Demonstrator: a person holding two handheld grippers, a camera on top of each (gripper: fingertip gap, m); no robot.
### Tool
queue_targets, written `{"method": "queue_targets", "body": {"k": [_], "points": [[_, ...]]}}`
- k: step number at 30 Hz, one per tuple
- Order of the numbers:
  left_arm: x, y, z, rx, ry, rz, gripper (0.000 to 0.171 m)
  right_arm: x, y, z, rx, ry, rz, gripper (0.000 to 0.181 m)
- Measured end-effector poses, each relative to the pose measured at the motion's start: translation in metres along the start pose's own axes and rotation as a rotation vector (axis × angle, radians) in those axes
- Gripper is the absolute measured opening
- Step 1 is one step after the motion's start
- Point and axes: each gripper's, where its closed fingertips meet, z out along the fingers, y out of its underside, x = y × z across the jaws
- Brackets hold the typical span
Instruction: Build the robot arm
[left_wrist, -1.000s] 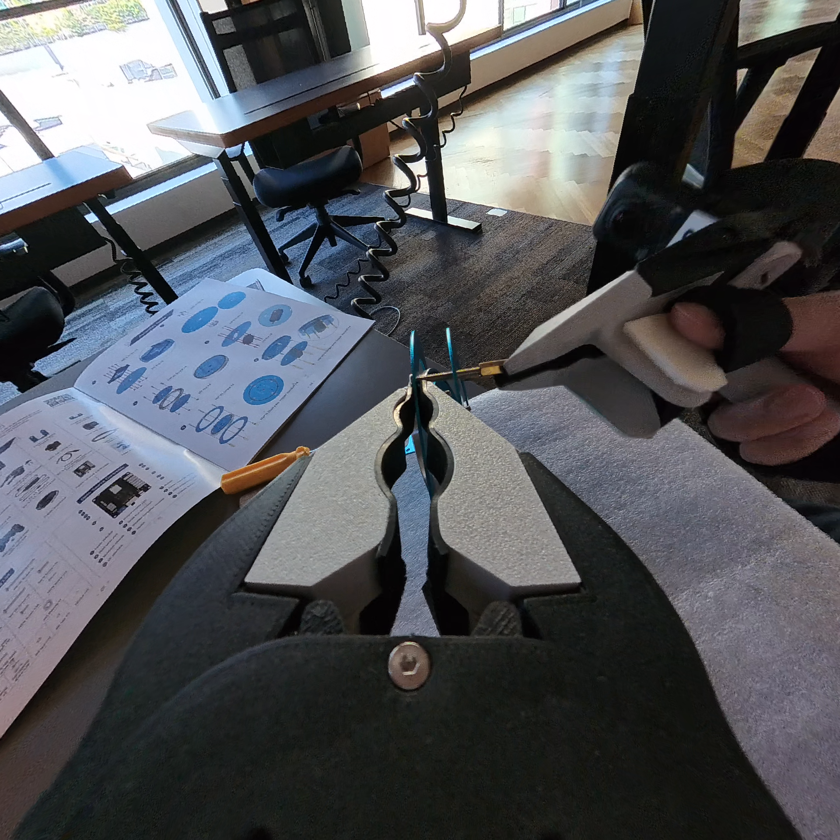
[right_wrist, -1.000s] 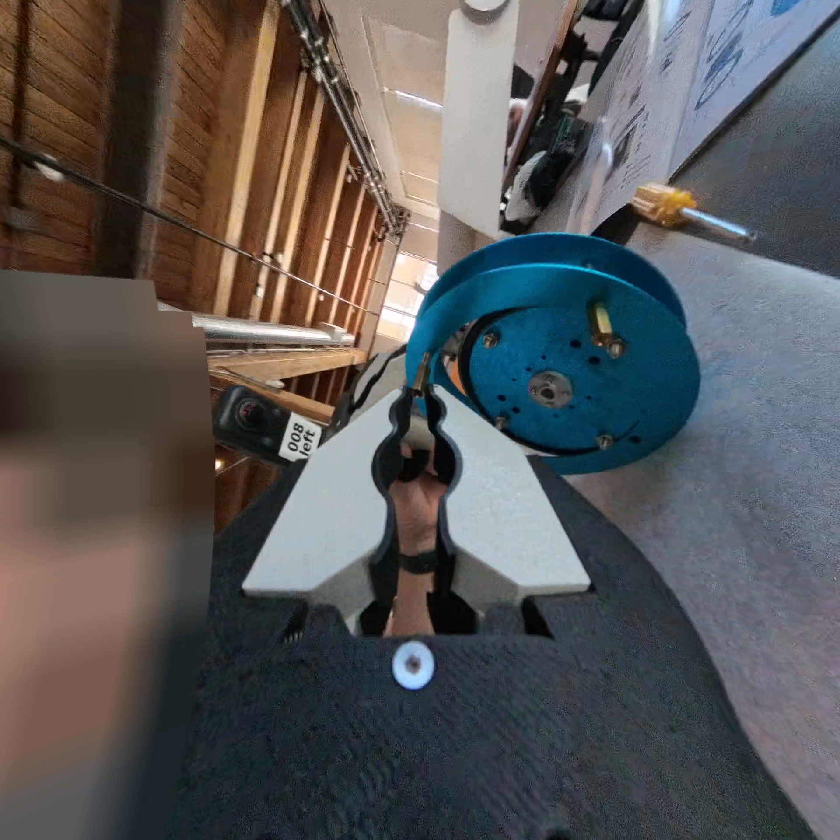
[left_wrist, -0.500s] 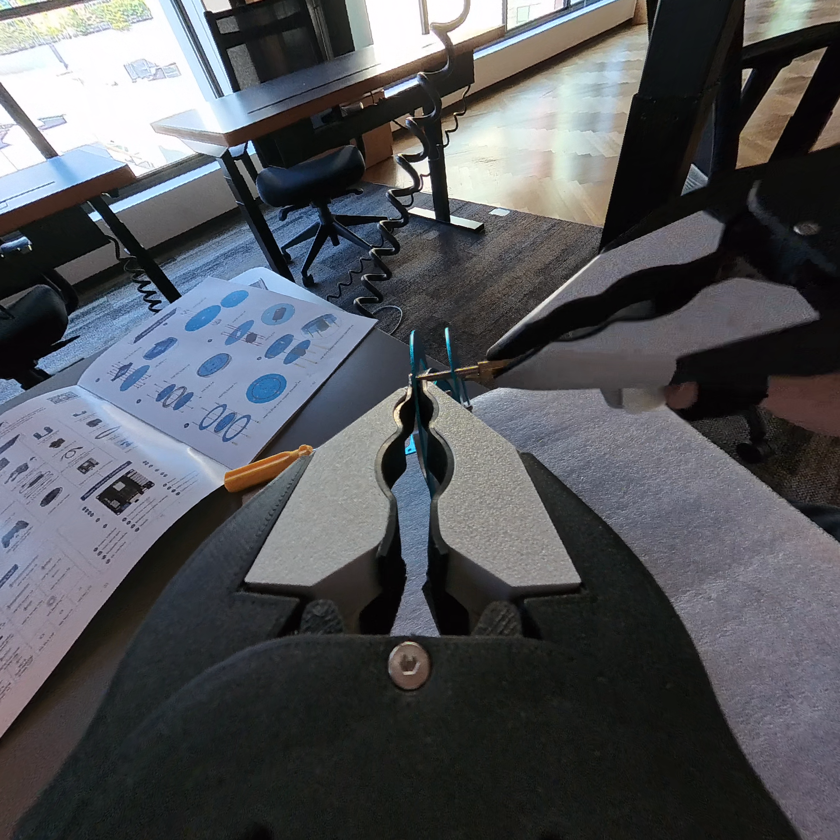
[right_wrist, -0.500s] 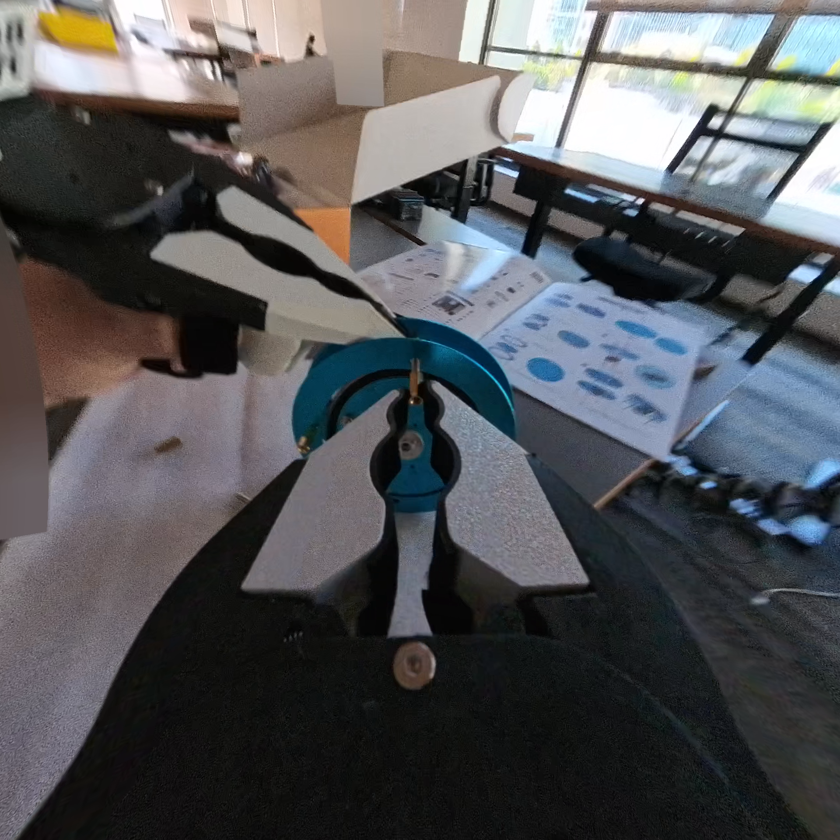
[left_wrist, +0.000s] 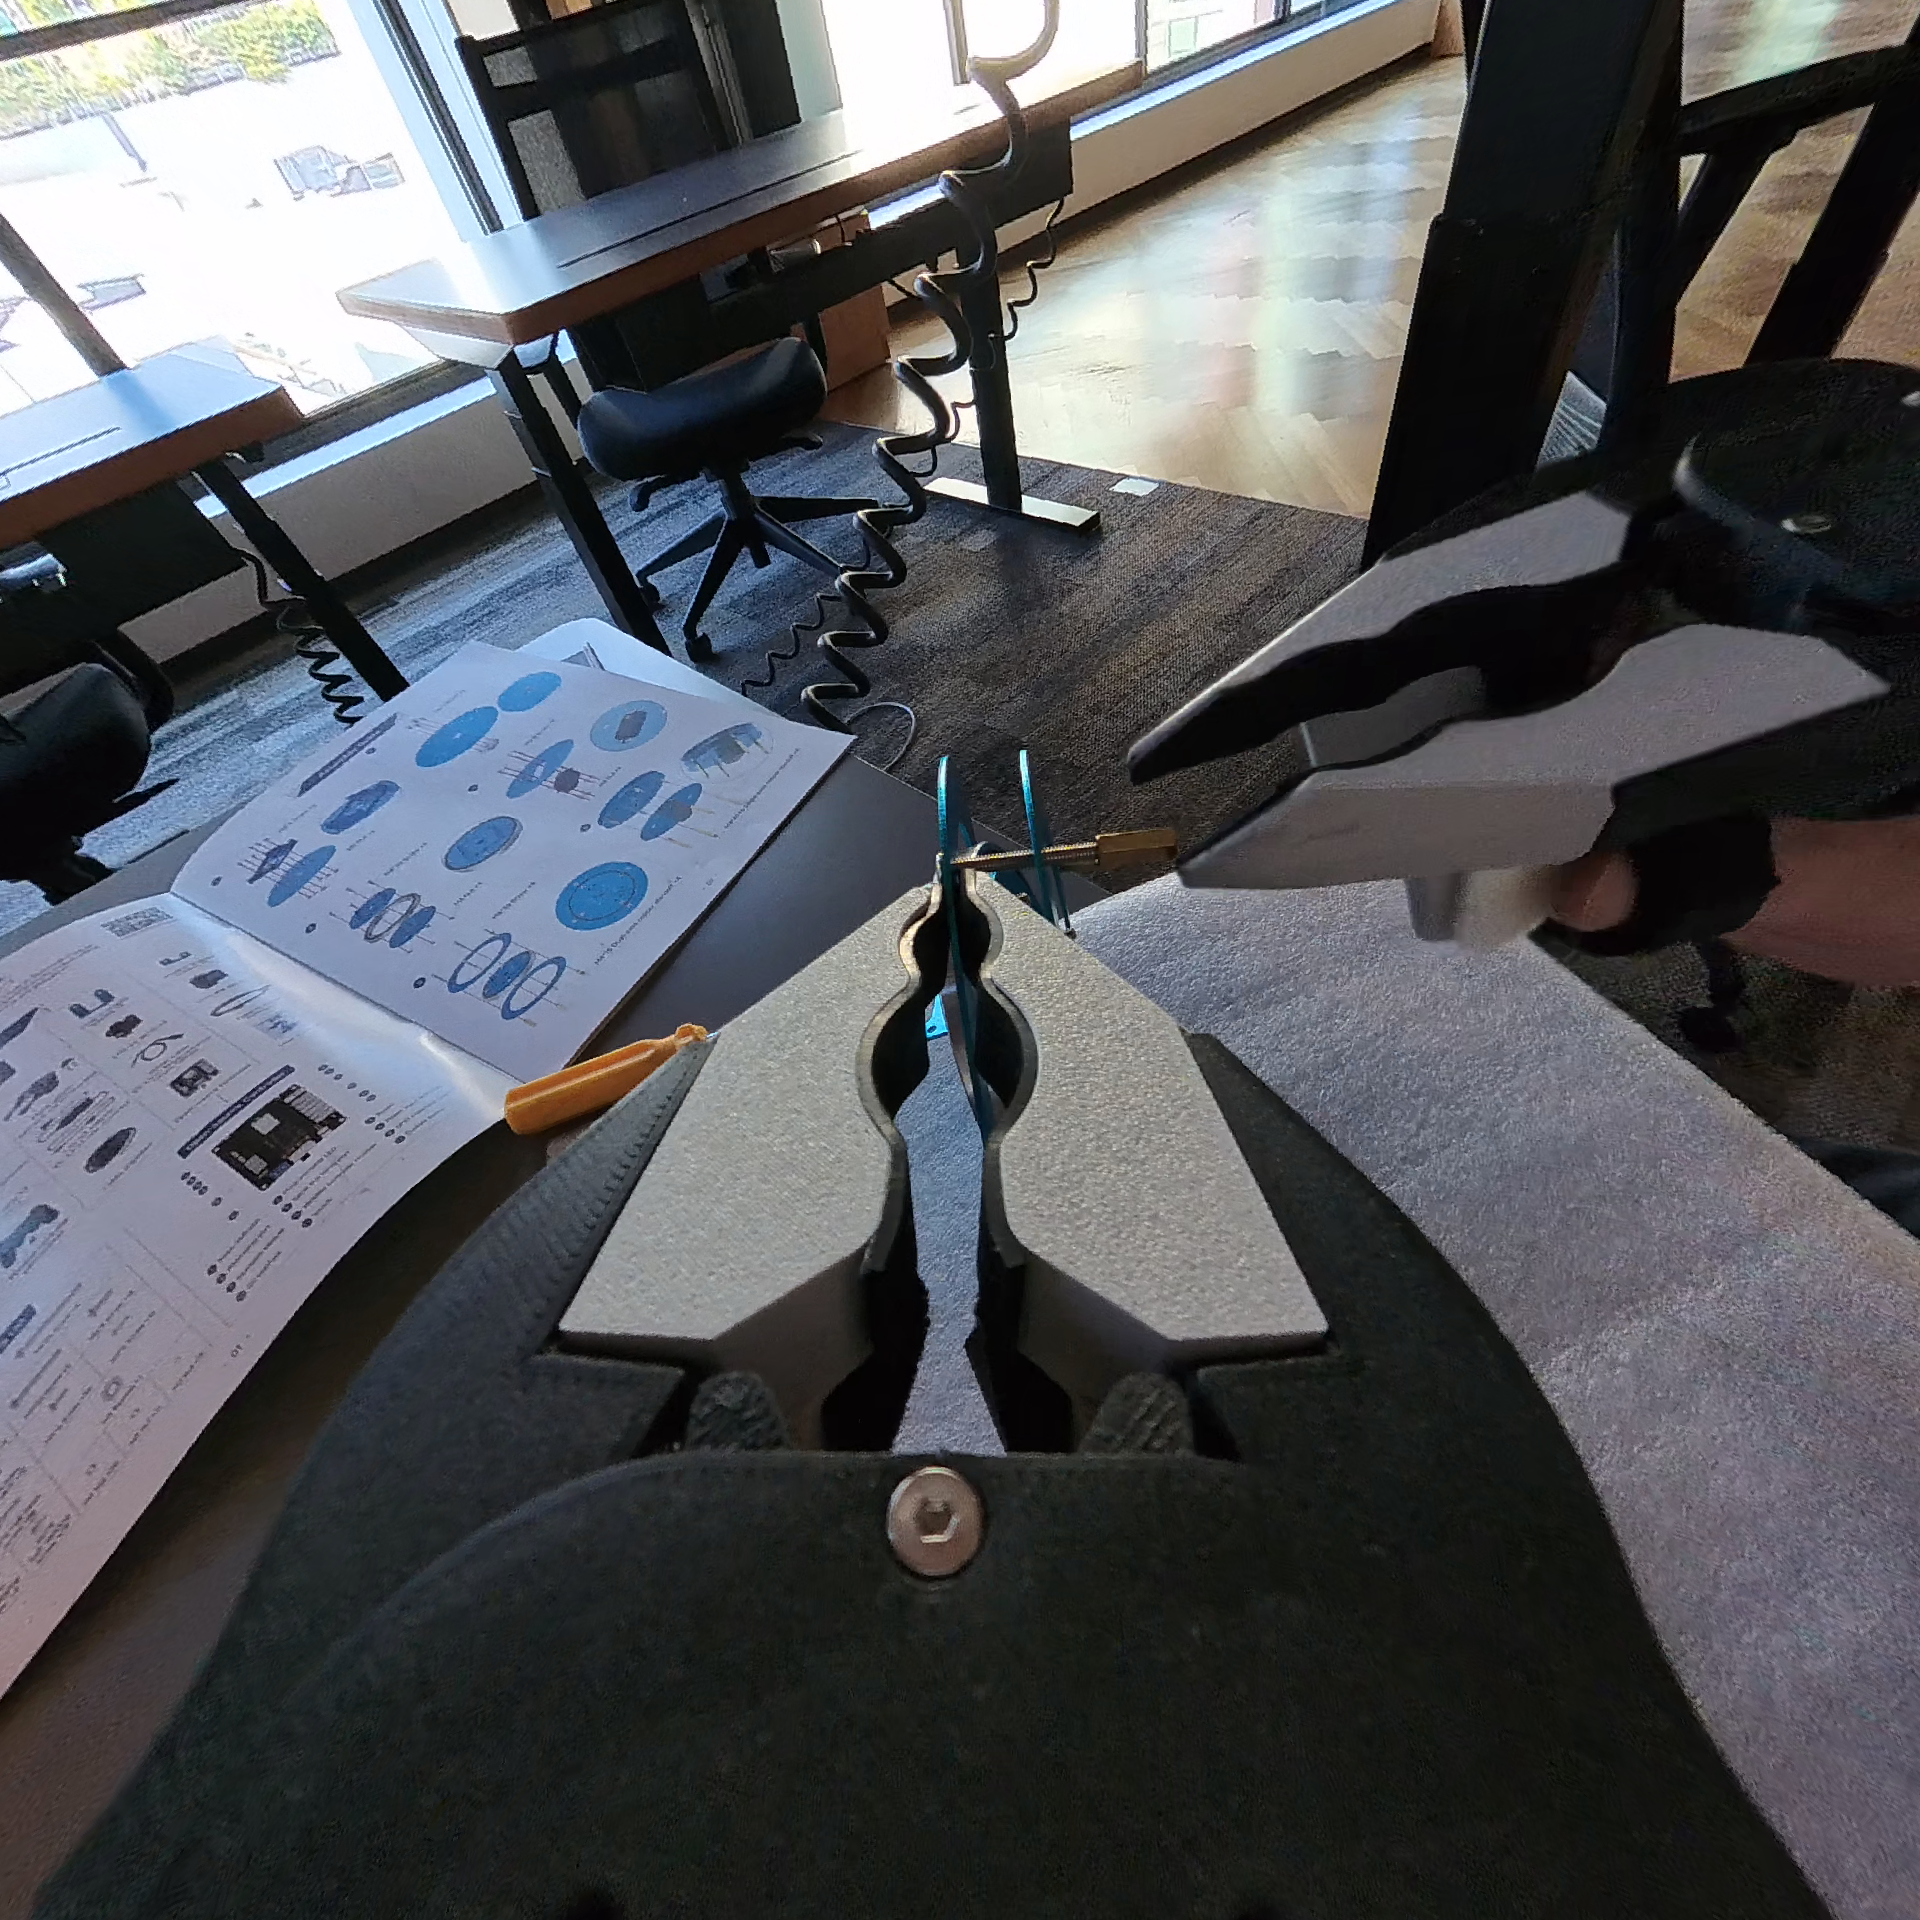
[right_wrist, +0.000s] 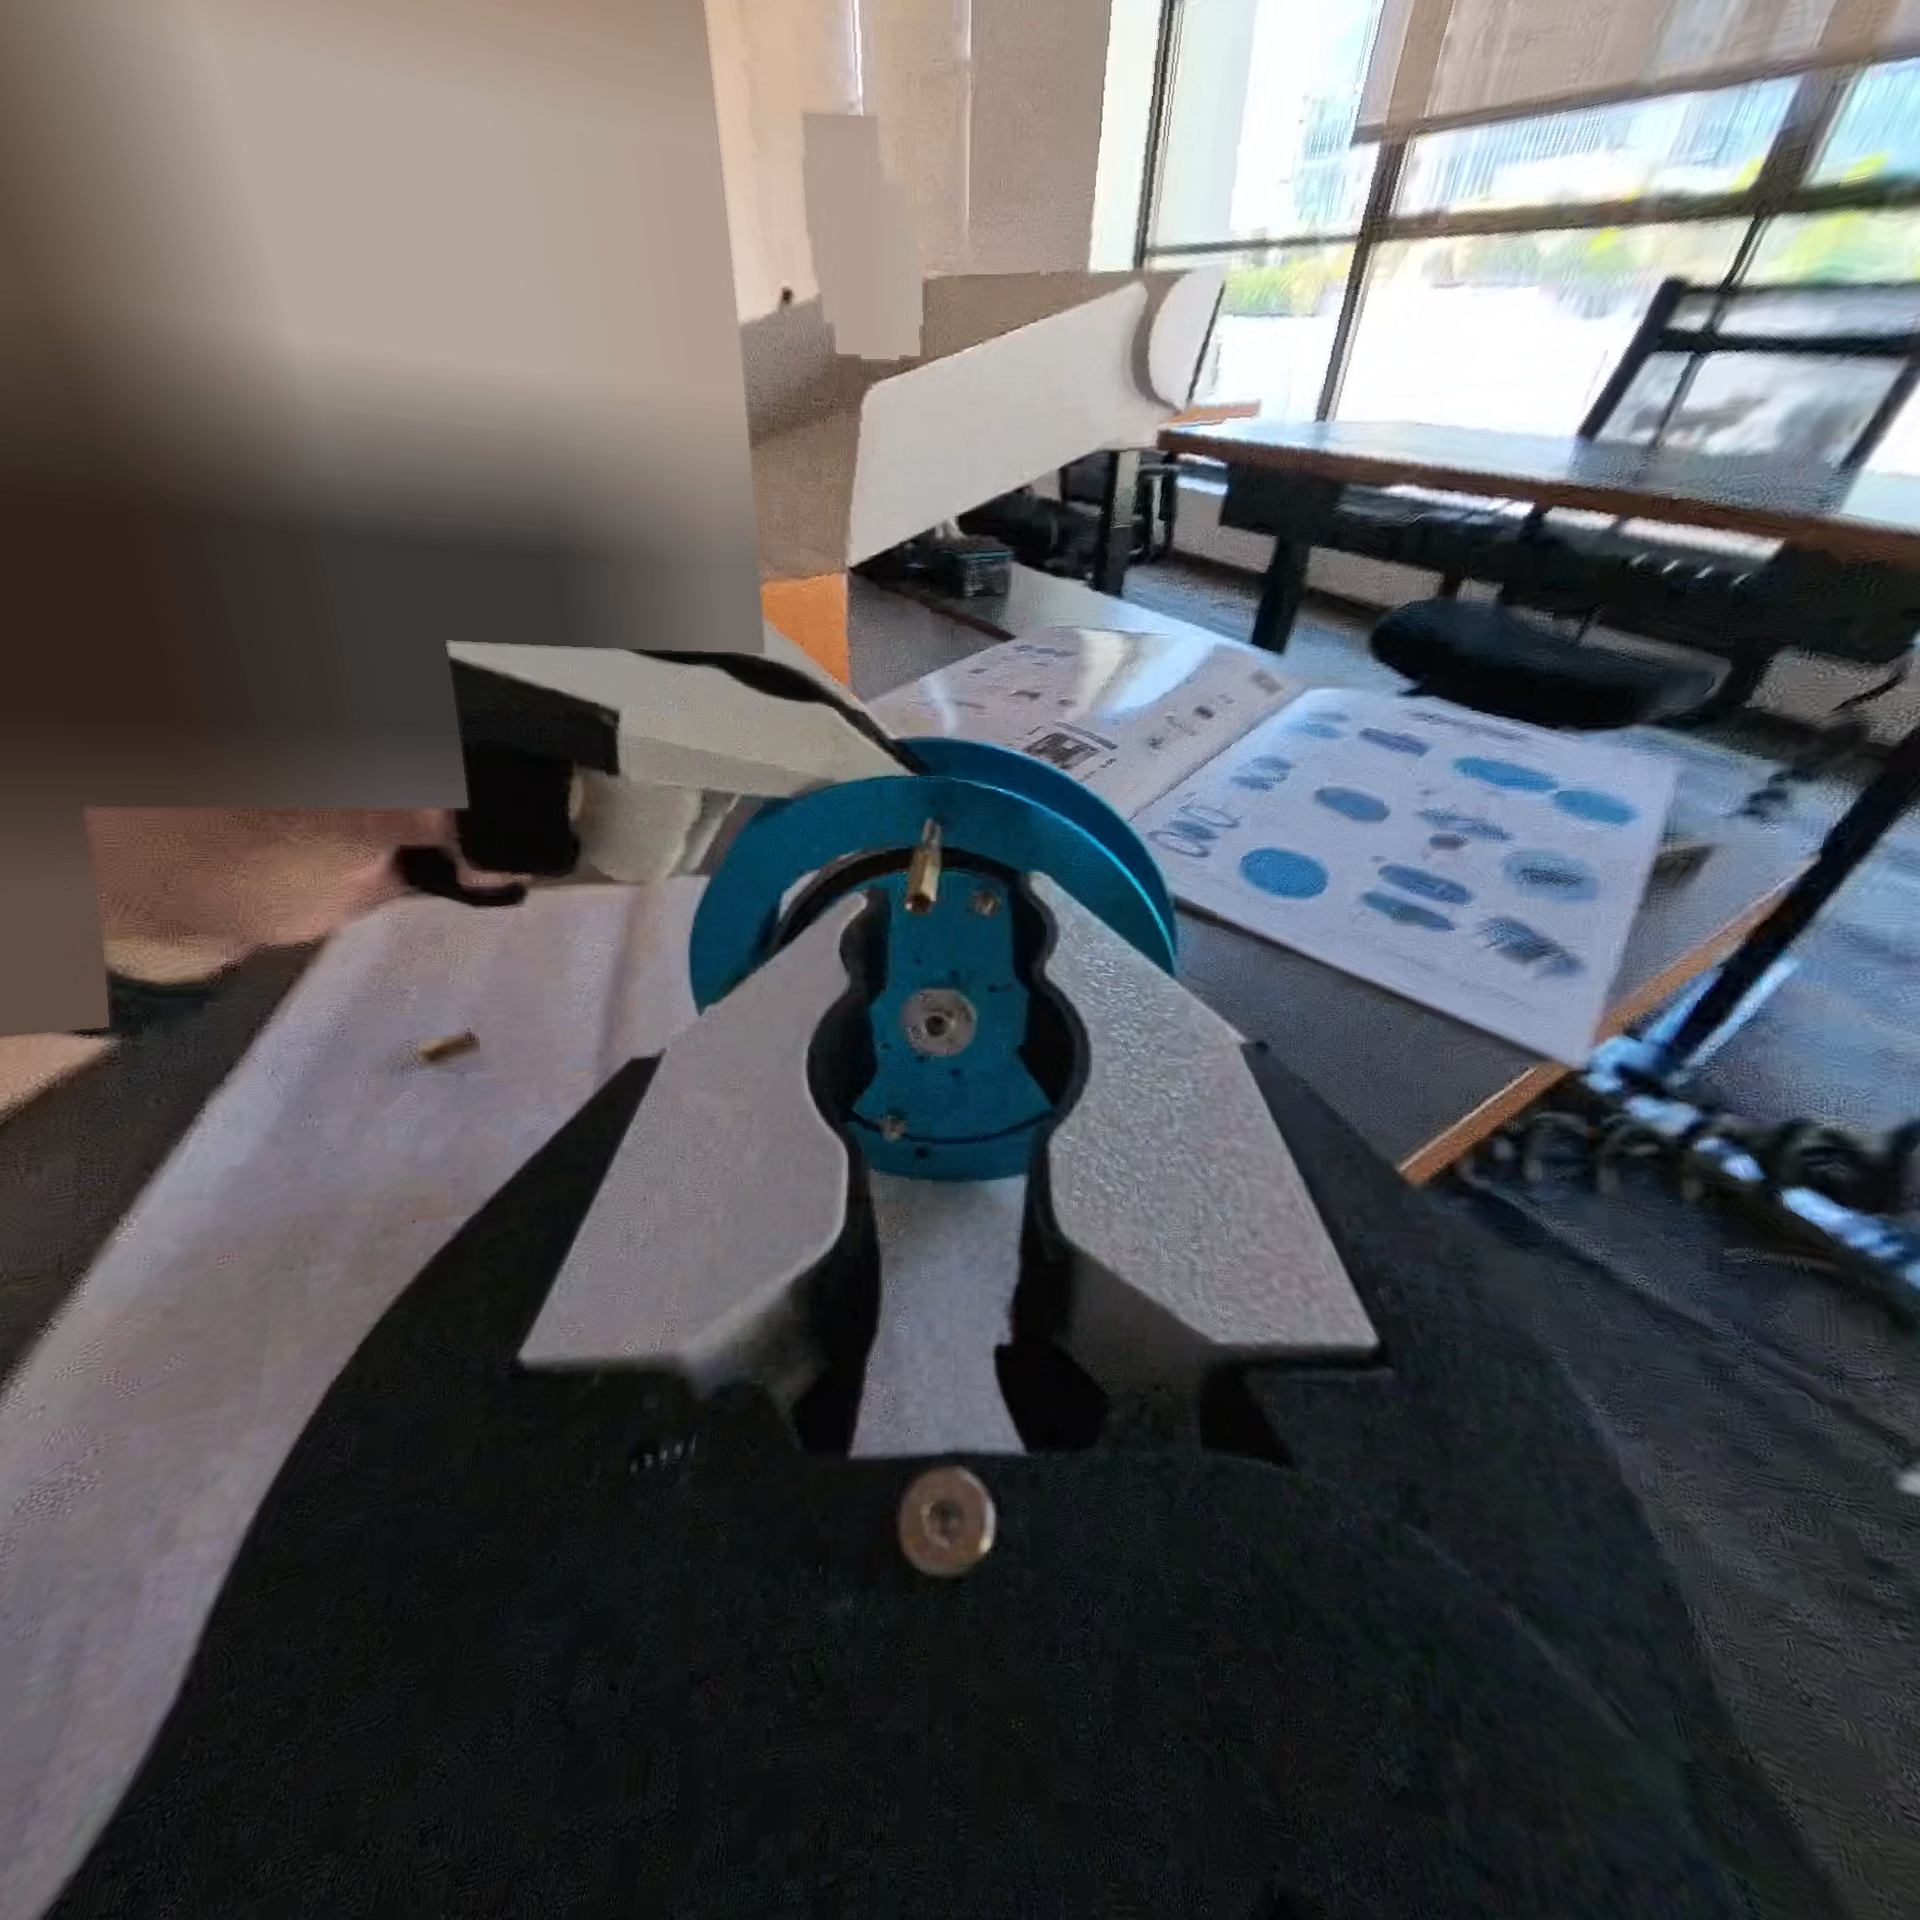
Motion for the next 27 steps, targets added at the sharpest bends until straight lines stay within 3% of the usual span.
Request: {"method": "queue_targets", "body": {"k": [3,5,7,10,11,13,15,17,22,25,27], "points": [[0.000,0.000,0.000,-0.001,-0.001,0.005,0.000,-0.004,0.002,0.005,-0.079,0.043,-0.229,0.005],[-0.001,0.001,0.000,-0.002,-0.006,0.001,0.000,-0.003,0.001,0.006,-0.086,0.056,-0.208,0.005],[-0.002,0.001,0.000,-0.003,-0.007,-0.004,0.000,-0.004,0.000,0.006,-0.066,-0.019,0.083,0.005],[-0.003,0.001,0.000,-0.001,-0.008,-0.004,0.000,-0.009,0.001,0.005,-0.033,-0.295,0.987,0.004],[-0.002,0.001,0.000,-0.001,-0.008,-0.005,0.000,-0.008,0.001,0.004,-0.005,-0.381,1.201,0.005],[-0.002,0.000,0.000,-0.001,-0.007,0.000,0.000,-0.007,0.003,0.003,0.025,-0.430,1.260,0.005],[-0.001,0.000,0.000,0.000,-0.006,0.002,0.000,-0.006,0.001,0.000,0.026,-0.392,1.101,0.009],[-0.002,0.001,0.000,-0.001,-0.005,-0.002,0.000,-0.002,0.004,-0.001,-0.022,-0.264,0.771,0.033],[0.000,0.000,0.000,-0.001,-0.003,0.000,0.000,0.002,-0.005,-0.007,-0.072,0.036,-0.105,0.018],[0.000,0.000,0.000,-0.001,-0.003,0.001,0.000,-0.007,0.001,0.001,-0.159,0.069,-0.324,0.012],[-0.001,0.001,0.000,-0.002,-0.005,-0.002,0.000,-0.004,0.000,0.003,-0.161,0.102,-0.313,0.004]]}}
